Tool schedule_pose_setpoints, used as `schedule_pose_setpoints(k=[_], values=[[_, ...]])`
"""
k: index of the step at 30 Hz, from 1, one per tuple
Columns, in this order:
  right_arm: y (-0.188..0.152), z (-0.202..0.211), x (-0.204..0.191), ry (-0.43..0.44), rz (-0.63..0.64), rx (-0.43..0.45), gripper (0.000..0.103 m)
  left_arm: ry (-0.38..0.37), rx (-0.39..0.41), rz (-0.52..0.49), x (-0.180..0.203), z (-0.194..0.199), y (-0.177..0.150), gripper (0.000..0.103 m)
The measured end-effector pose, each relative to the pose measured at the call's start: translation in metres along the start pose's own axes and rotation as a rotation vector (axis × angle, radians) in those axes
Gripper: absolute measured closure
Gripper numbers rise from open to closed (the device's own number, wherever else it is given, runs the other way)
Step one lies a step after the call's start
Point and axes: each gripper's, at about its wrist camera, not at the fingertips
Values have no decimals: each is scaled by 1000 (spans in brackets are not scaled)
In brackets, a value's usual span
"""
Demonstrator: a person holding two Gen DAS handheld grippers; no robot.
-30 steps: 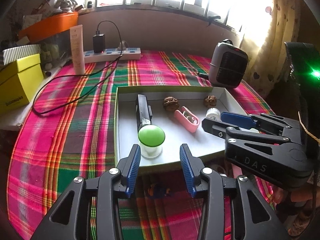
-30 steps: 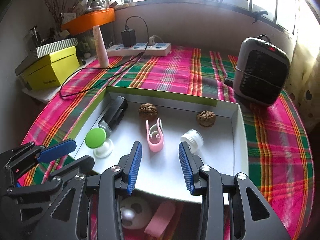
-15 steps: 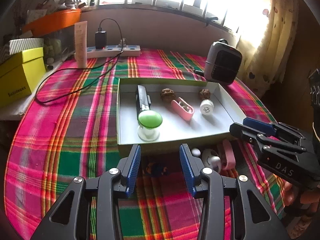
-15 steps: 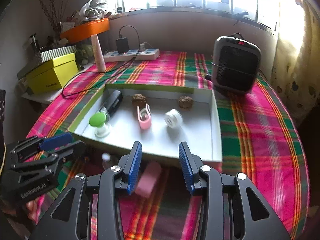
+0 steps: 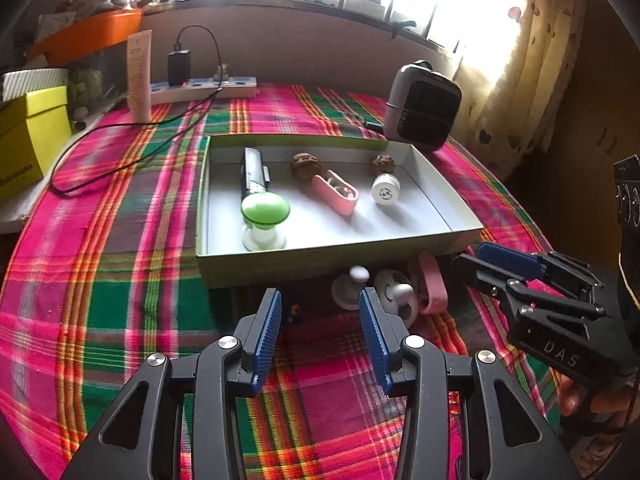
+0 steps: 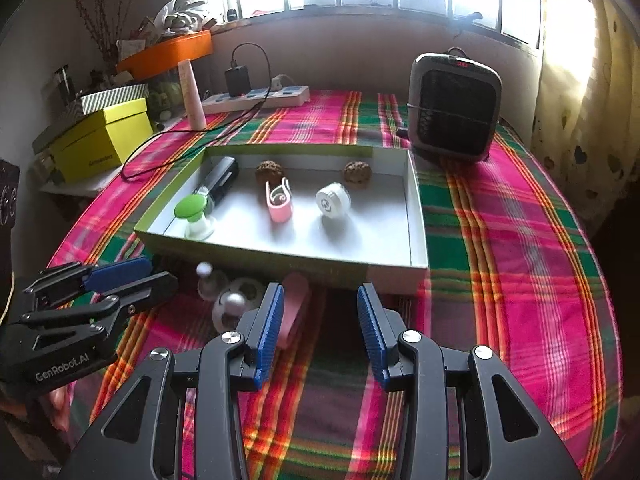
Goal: Organize objects
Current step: 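Withdraw both grippers from the box toward the remaining items, then reach the right gripper to the pink rectangular block and close on it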
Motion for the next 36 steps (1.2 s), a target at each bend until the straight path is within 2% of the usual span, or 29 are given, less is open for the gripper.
schedule_pose_setpoints(k=[16, 26, 36], values=[[-11, -6, -3, 36, -22, -33, 63, -13, -18, -3, 5, -4, -3, 63], [-13, -10, -5, 41, -12, -40, 63, 49, -16, 25, -18, 1, -11, 63], [-13, -14, -8, 64, -21, -51, 63, 52, -40, 28, -22, -12, -12, 63]])
Point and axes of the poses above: each gripper's, at about its wrist camera, not at the fingertips, and z roughly against the way its jaws point, x to its right, y to its top, and after that the axes turned 9 degrees about x, right-handed
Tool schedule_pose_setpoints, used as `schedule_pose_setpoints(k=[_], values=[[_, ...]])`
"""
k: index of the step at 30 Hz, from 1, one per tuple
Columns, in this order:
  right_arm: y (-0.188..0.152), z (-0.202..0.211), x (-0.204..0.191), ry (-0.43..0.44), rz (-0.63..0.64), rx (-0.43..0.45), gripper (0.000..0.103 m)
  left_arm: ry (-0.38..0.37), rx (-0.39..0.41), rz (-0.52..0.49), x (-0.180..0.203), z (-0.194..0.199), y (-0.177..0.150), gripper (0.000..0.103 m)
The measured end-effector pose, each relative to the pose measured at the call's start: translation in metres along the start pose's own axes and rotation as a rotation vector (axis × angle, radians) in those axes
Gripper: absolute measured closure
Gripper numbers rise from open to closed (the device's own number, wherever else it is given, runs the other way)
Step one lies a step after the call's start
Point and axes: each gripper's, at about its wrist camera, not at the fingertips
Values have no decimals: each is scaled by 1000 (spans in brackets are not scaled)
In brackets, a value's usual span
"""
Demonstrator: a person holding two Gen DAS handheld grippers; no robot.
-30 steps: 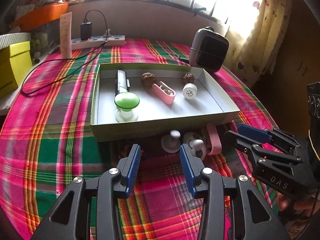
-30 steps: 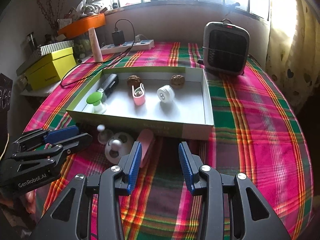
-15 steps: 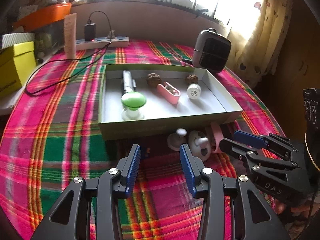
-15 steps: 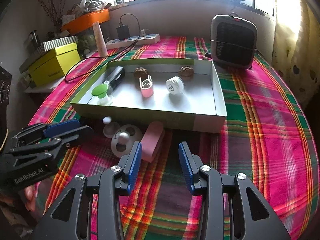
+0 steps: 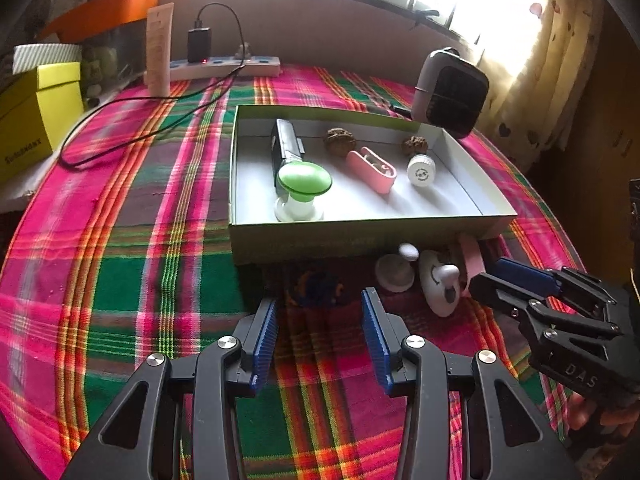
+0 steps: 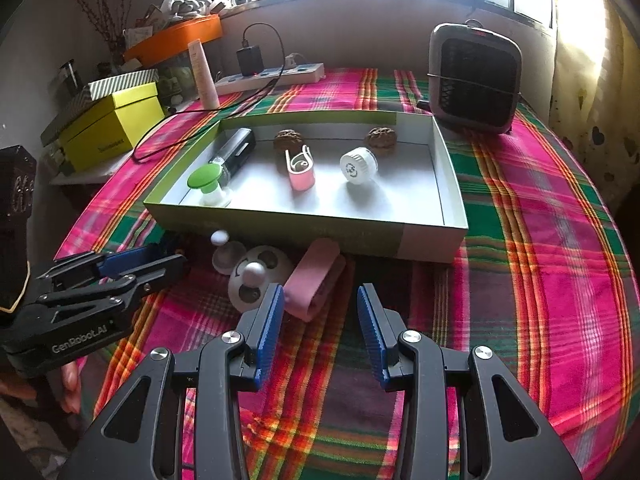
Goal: Organize objects
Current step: 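Reach the right gripper to the pink rectangular block and close on it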
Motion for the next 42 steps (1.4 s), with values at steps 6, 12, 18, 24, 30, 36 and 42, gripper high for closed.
schedule_pose_setpoints(k=[6, 12, 18, 24, 30, 36, 42], values=[[-2, -7, -3, -8, 10, -19, 63, 7, 8, 10, -3, -4, 4, 63], [-4, -6, 6, -42, 0, -25, 63, 6, 13, 11, -4, -6, 6, 63], [-7, -5, 14, -66, -4, -33, 63, 6, 14, 11, -4, -6, 6, 63], [-11, 2, 24, -97, -11, -31, 63, 3, 16, 15, -4, -6, 6, 63], [-9, -1, 24, -101, -4, -31, 63, 5, 15, 10, -5, -7, 7, 64], [-5, -8, 12, -72, 53, -31, 63, 6, 15, 4, -5, -7, 7, 64], [-2, -13, 11, -69, 73, -31, 63, 12, 14, -10, -3, -8, 7, 63]])
Point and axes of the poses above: each gripper's, at about its wrist camera, not at the fingertips, and z roughly against the way its jaws point, x to its right, y to its top, and after that the axes turned 9 degrees about x, right-handed
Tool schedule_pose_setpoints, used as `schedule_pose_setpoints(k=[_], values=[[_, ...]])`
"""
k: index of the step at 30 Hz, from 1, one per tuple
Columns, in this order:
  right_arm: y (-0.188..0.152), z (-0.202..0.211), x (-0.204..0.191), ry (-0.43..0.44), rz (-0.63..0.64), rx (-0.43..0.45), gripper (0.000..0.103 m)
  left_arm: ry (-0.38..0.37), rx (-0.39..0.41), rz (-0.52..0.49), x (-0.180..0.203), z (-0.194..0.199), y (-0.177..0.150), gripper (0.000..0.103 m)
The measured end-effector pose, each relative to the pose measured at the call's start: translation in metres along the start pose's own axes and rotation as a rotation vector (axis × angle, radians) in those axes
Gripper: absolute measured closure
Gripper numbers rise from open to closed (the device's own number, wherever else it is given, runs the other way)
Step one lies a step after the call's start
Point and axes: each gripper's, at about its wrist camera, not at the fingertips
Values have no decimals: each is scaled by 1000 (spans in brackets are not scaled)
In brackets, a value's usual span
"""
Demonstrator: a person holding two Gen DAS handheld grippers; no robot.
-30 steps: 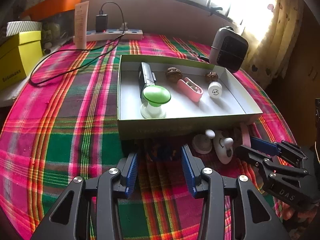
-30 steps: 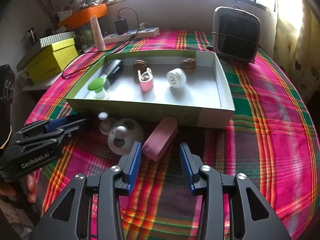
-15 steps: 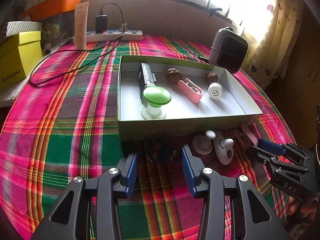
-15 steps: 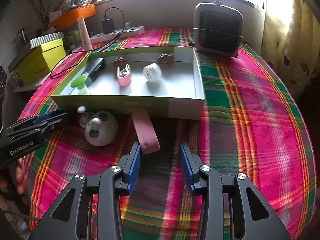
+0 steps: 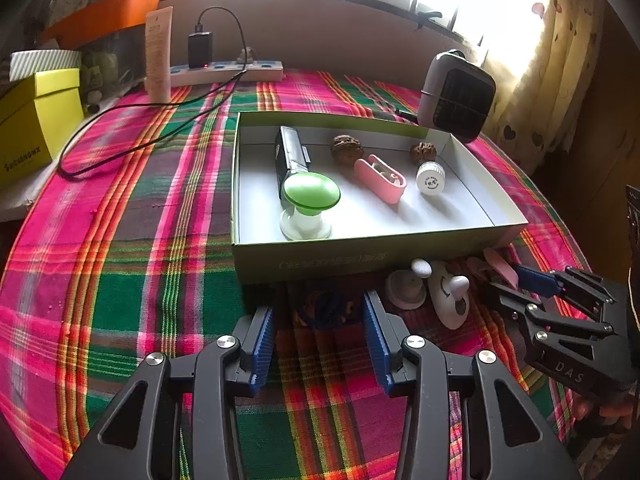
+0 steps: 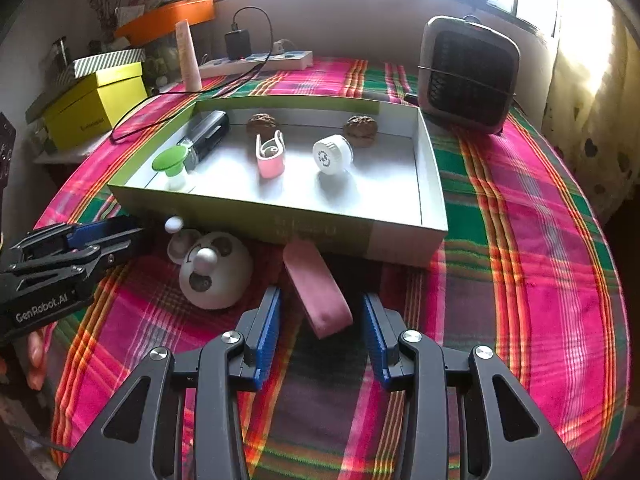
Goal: Organize objects
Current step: 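Reach the right gripper to the pink rectangular block and close on it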
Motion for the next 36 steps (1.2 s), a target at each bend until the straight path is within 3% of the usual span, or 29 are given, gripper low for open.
schedule_pose_setpoints(k=[19, 26, 36], values=[[2, -3, -1, -1, -6, 8, 63, 14, 1, -7, 1, 0, 0, 66], [2, -3, 0, -13, -9, 10, 71, 30, 4, 5, -2, 1, -1, 75], [3, -2, 1, -9, -7, 11, 83, 34, 5, 4, -2, 2, -1, 77]])
Point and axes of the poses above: each gripper's, at about its wrist camera, not at the fingertips, and z roughly against the way its jaws point, x to its right, y to its top, and after that the axes turned 9 degrees about x, right-handed
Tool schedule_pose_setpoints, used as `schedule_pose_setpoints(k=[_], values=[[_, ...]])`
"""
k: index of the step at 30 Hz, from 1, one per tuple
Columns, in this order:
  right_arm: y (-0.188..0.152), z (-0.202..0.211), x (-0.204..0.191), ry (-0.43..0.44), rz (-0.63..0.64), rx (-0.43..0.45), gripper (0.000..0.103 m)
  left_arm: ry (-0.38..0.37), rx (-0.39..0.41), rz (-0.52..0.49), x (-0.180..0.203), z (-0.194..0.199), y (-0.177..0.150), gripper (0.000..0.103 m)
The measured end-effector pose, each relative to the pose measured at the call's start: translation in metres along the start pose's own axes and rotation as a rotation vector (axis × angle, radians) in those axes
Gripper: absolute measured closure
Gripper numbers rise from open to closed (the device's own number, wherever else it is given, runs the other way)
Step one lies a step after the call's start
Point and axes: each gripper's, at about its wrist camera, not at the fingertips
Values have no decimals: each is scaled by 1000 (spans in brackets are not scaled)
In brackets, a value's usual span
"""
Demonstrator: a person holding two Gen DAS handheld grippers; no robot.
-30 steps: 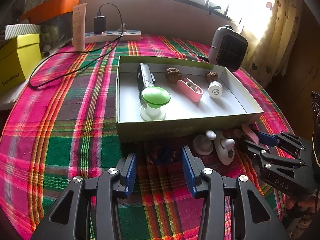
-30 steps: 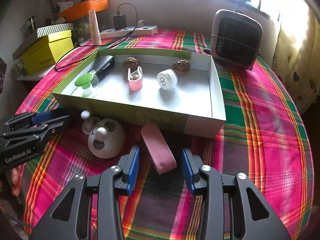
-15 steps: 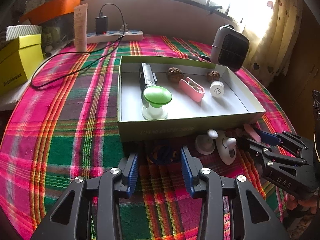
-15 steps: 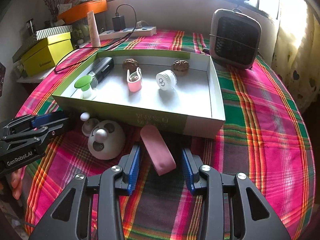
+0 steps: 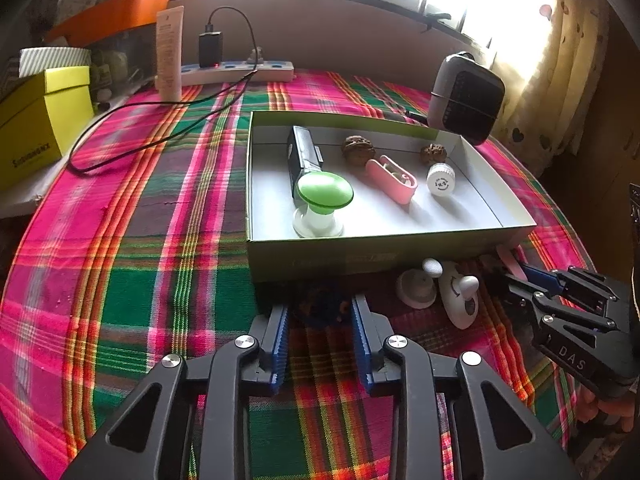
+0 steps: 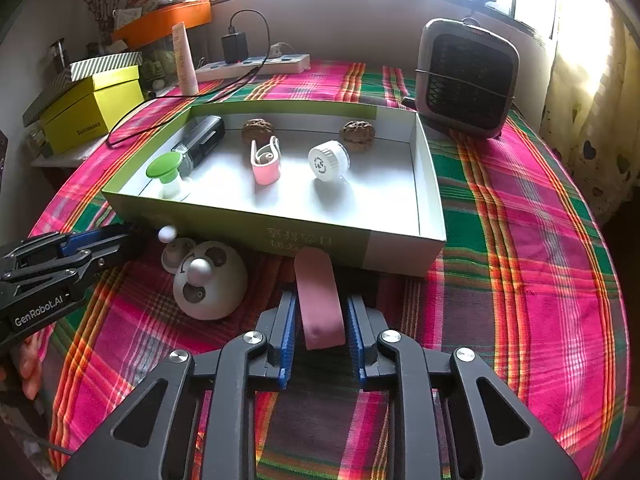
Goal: Organize objects
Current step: 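Reach the right gripper to the pink rectangular block and close on it, then grasp the blue knotted rope toy with the left gripper while the right gripper holds the pink block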
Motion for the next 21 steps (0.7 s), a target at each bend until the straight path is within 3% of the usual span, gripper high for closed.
schedule_pose_setpoints(k=[21], values=[[0, 0, 0, 3, 5, 0, 84, -3, 6, 9, -2, 5, -1, 80]])
Point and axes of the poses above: each gripper's, at about its wrist camera, not at the fingertips, and z roughly against the way its jaws point, x to its right, y to its top, and after that the axes turned 9 degrees about x, right-handed
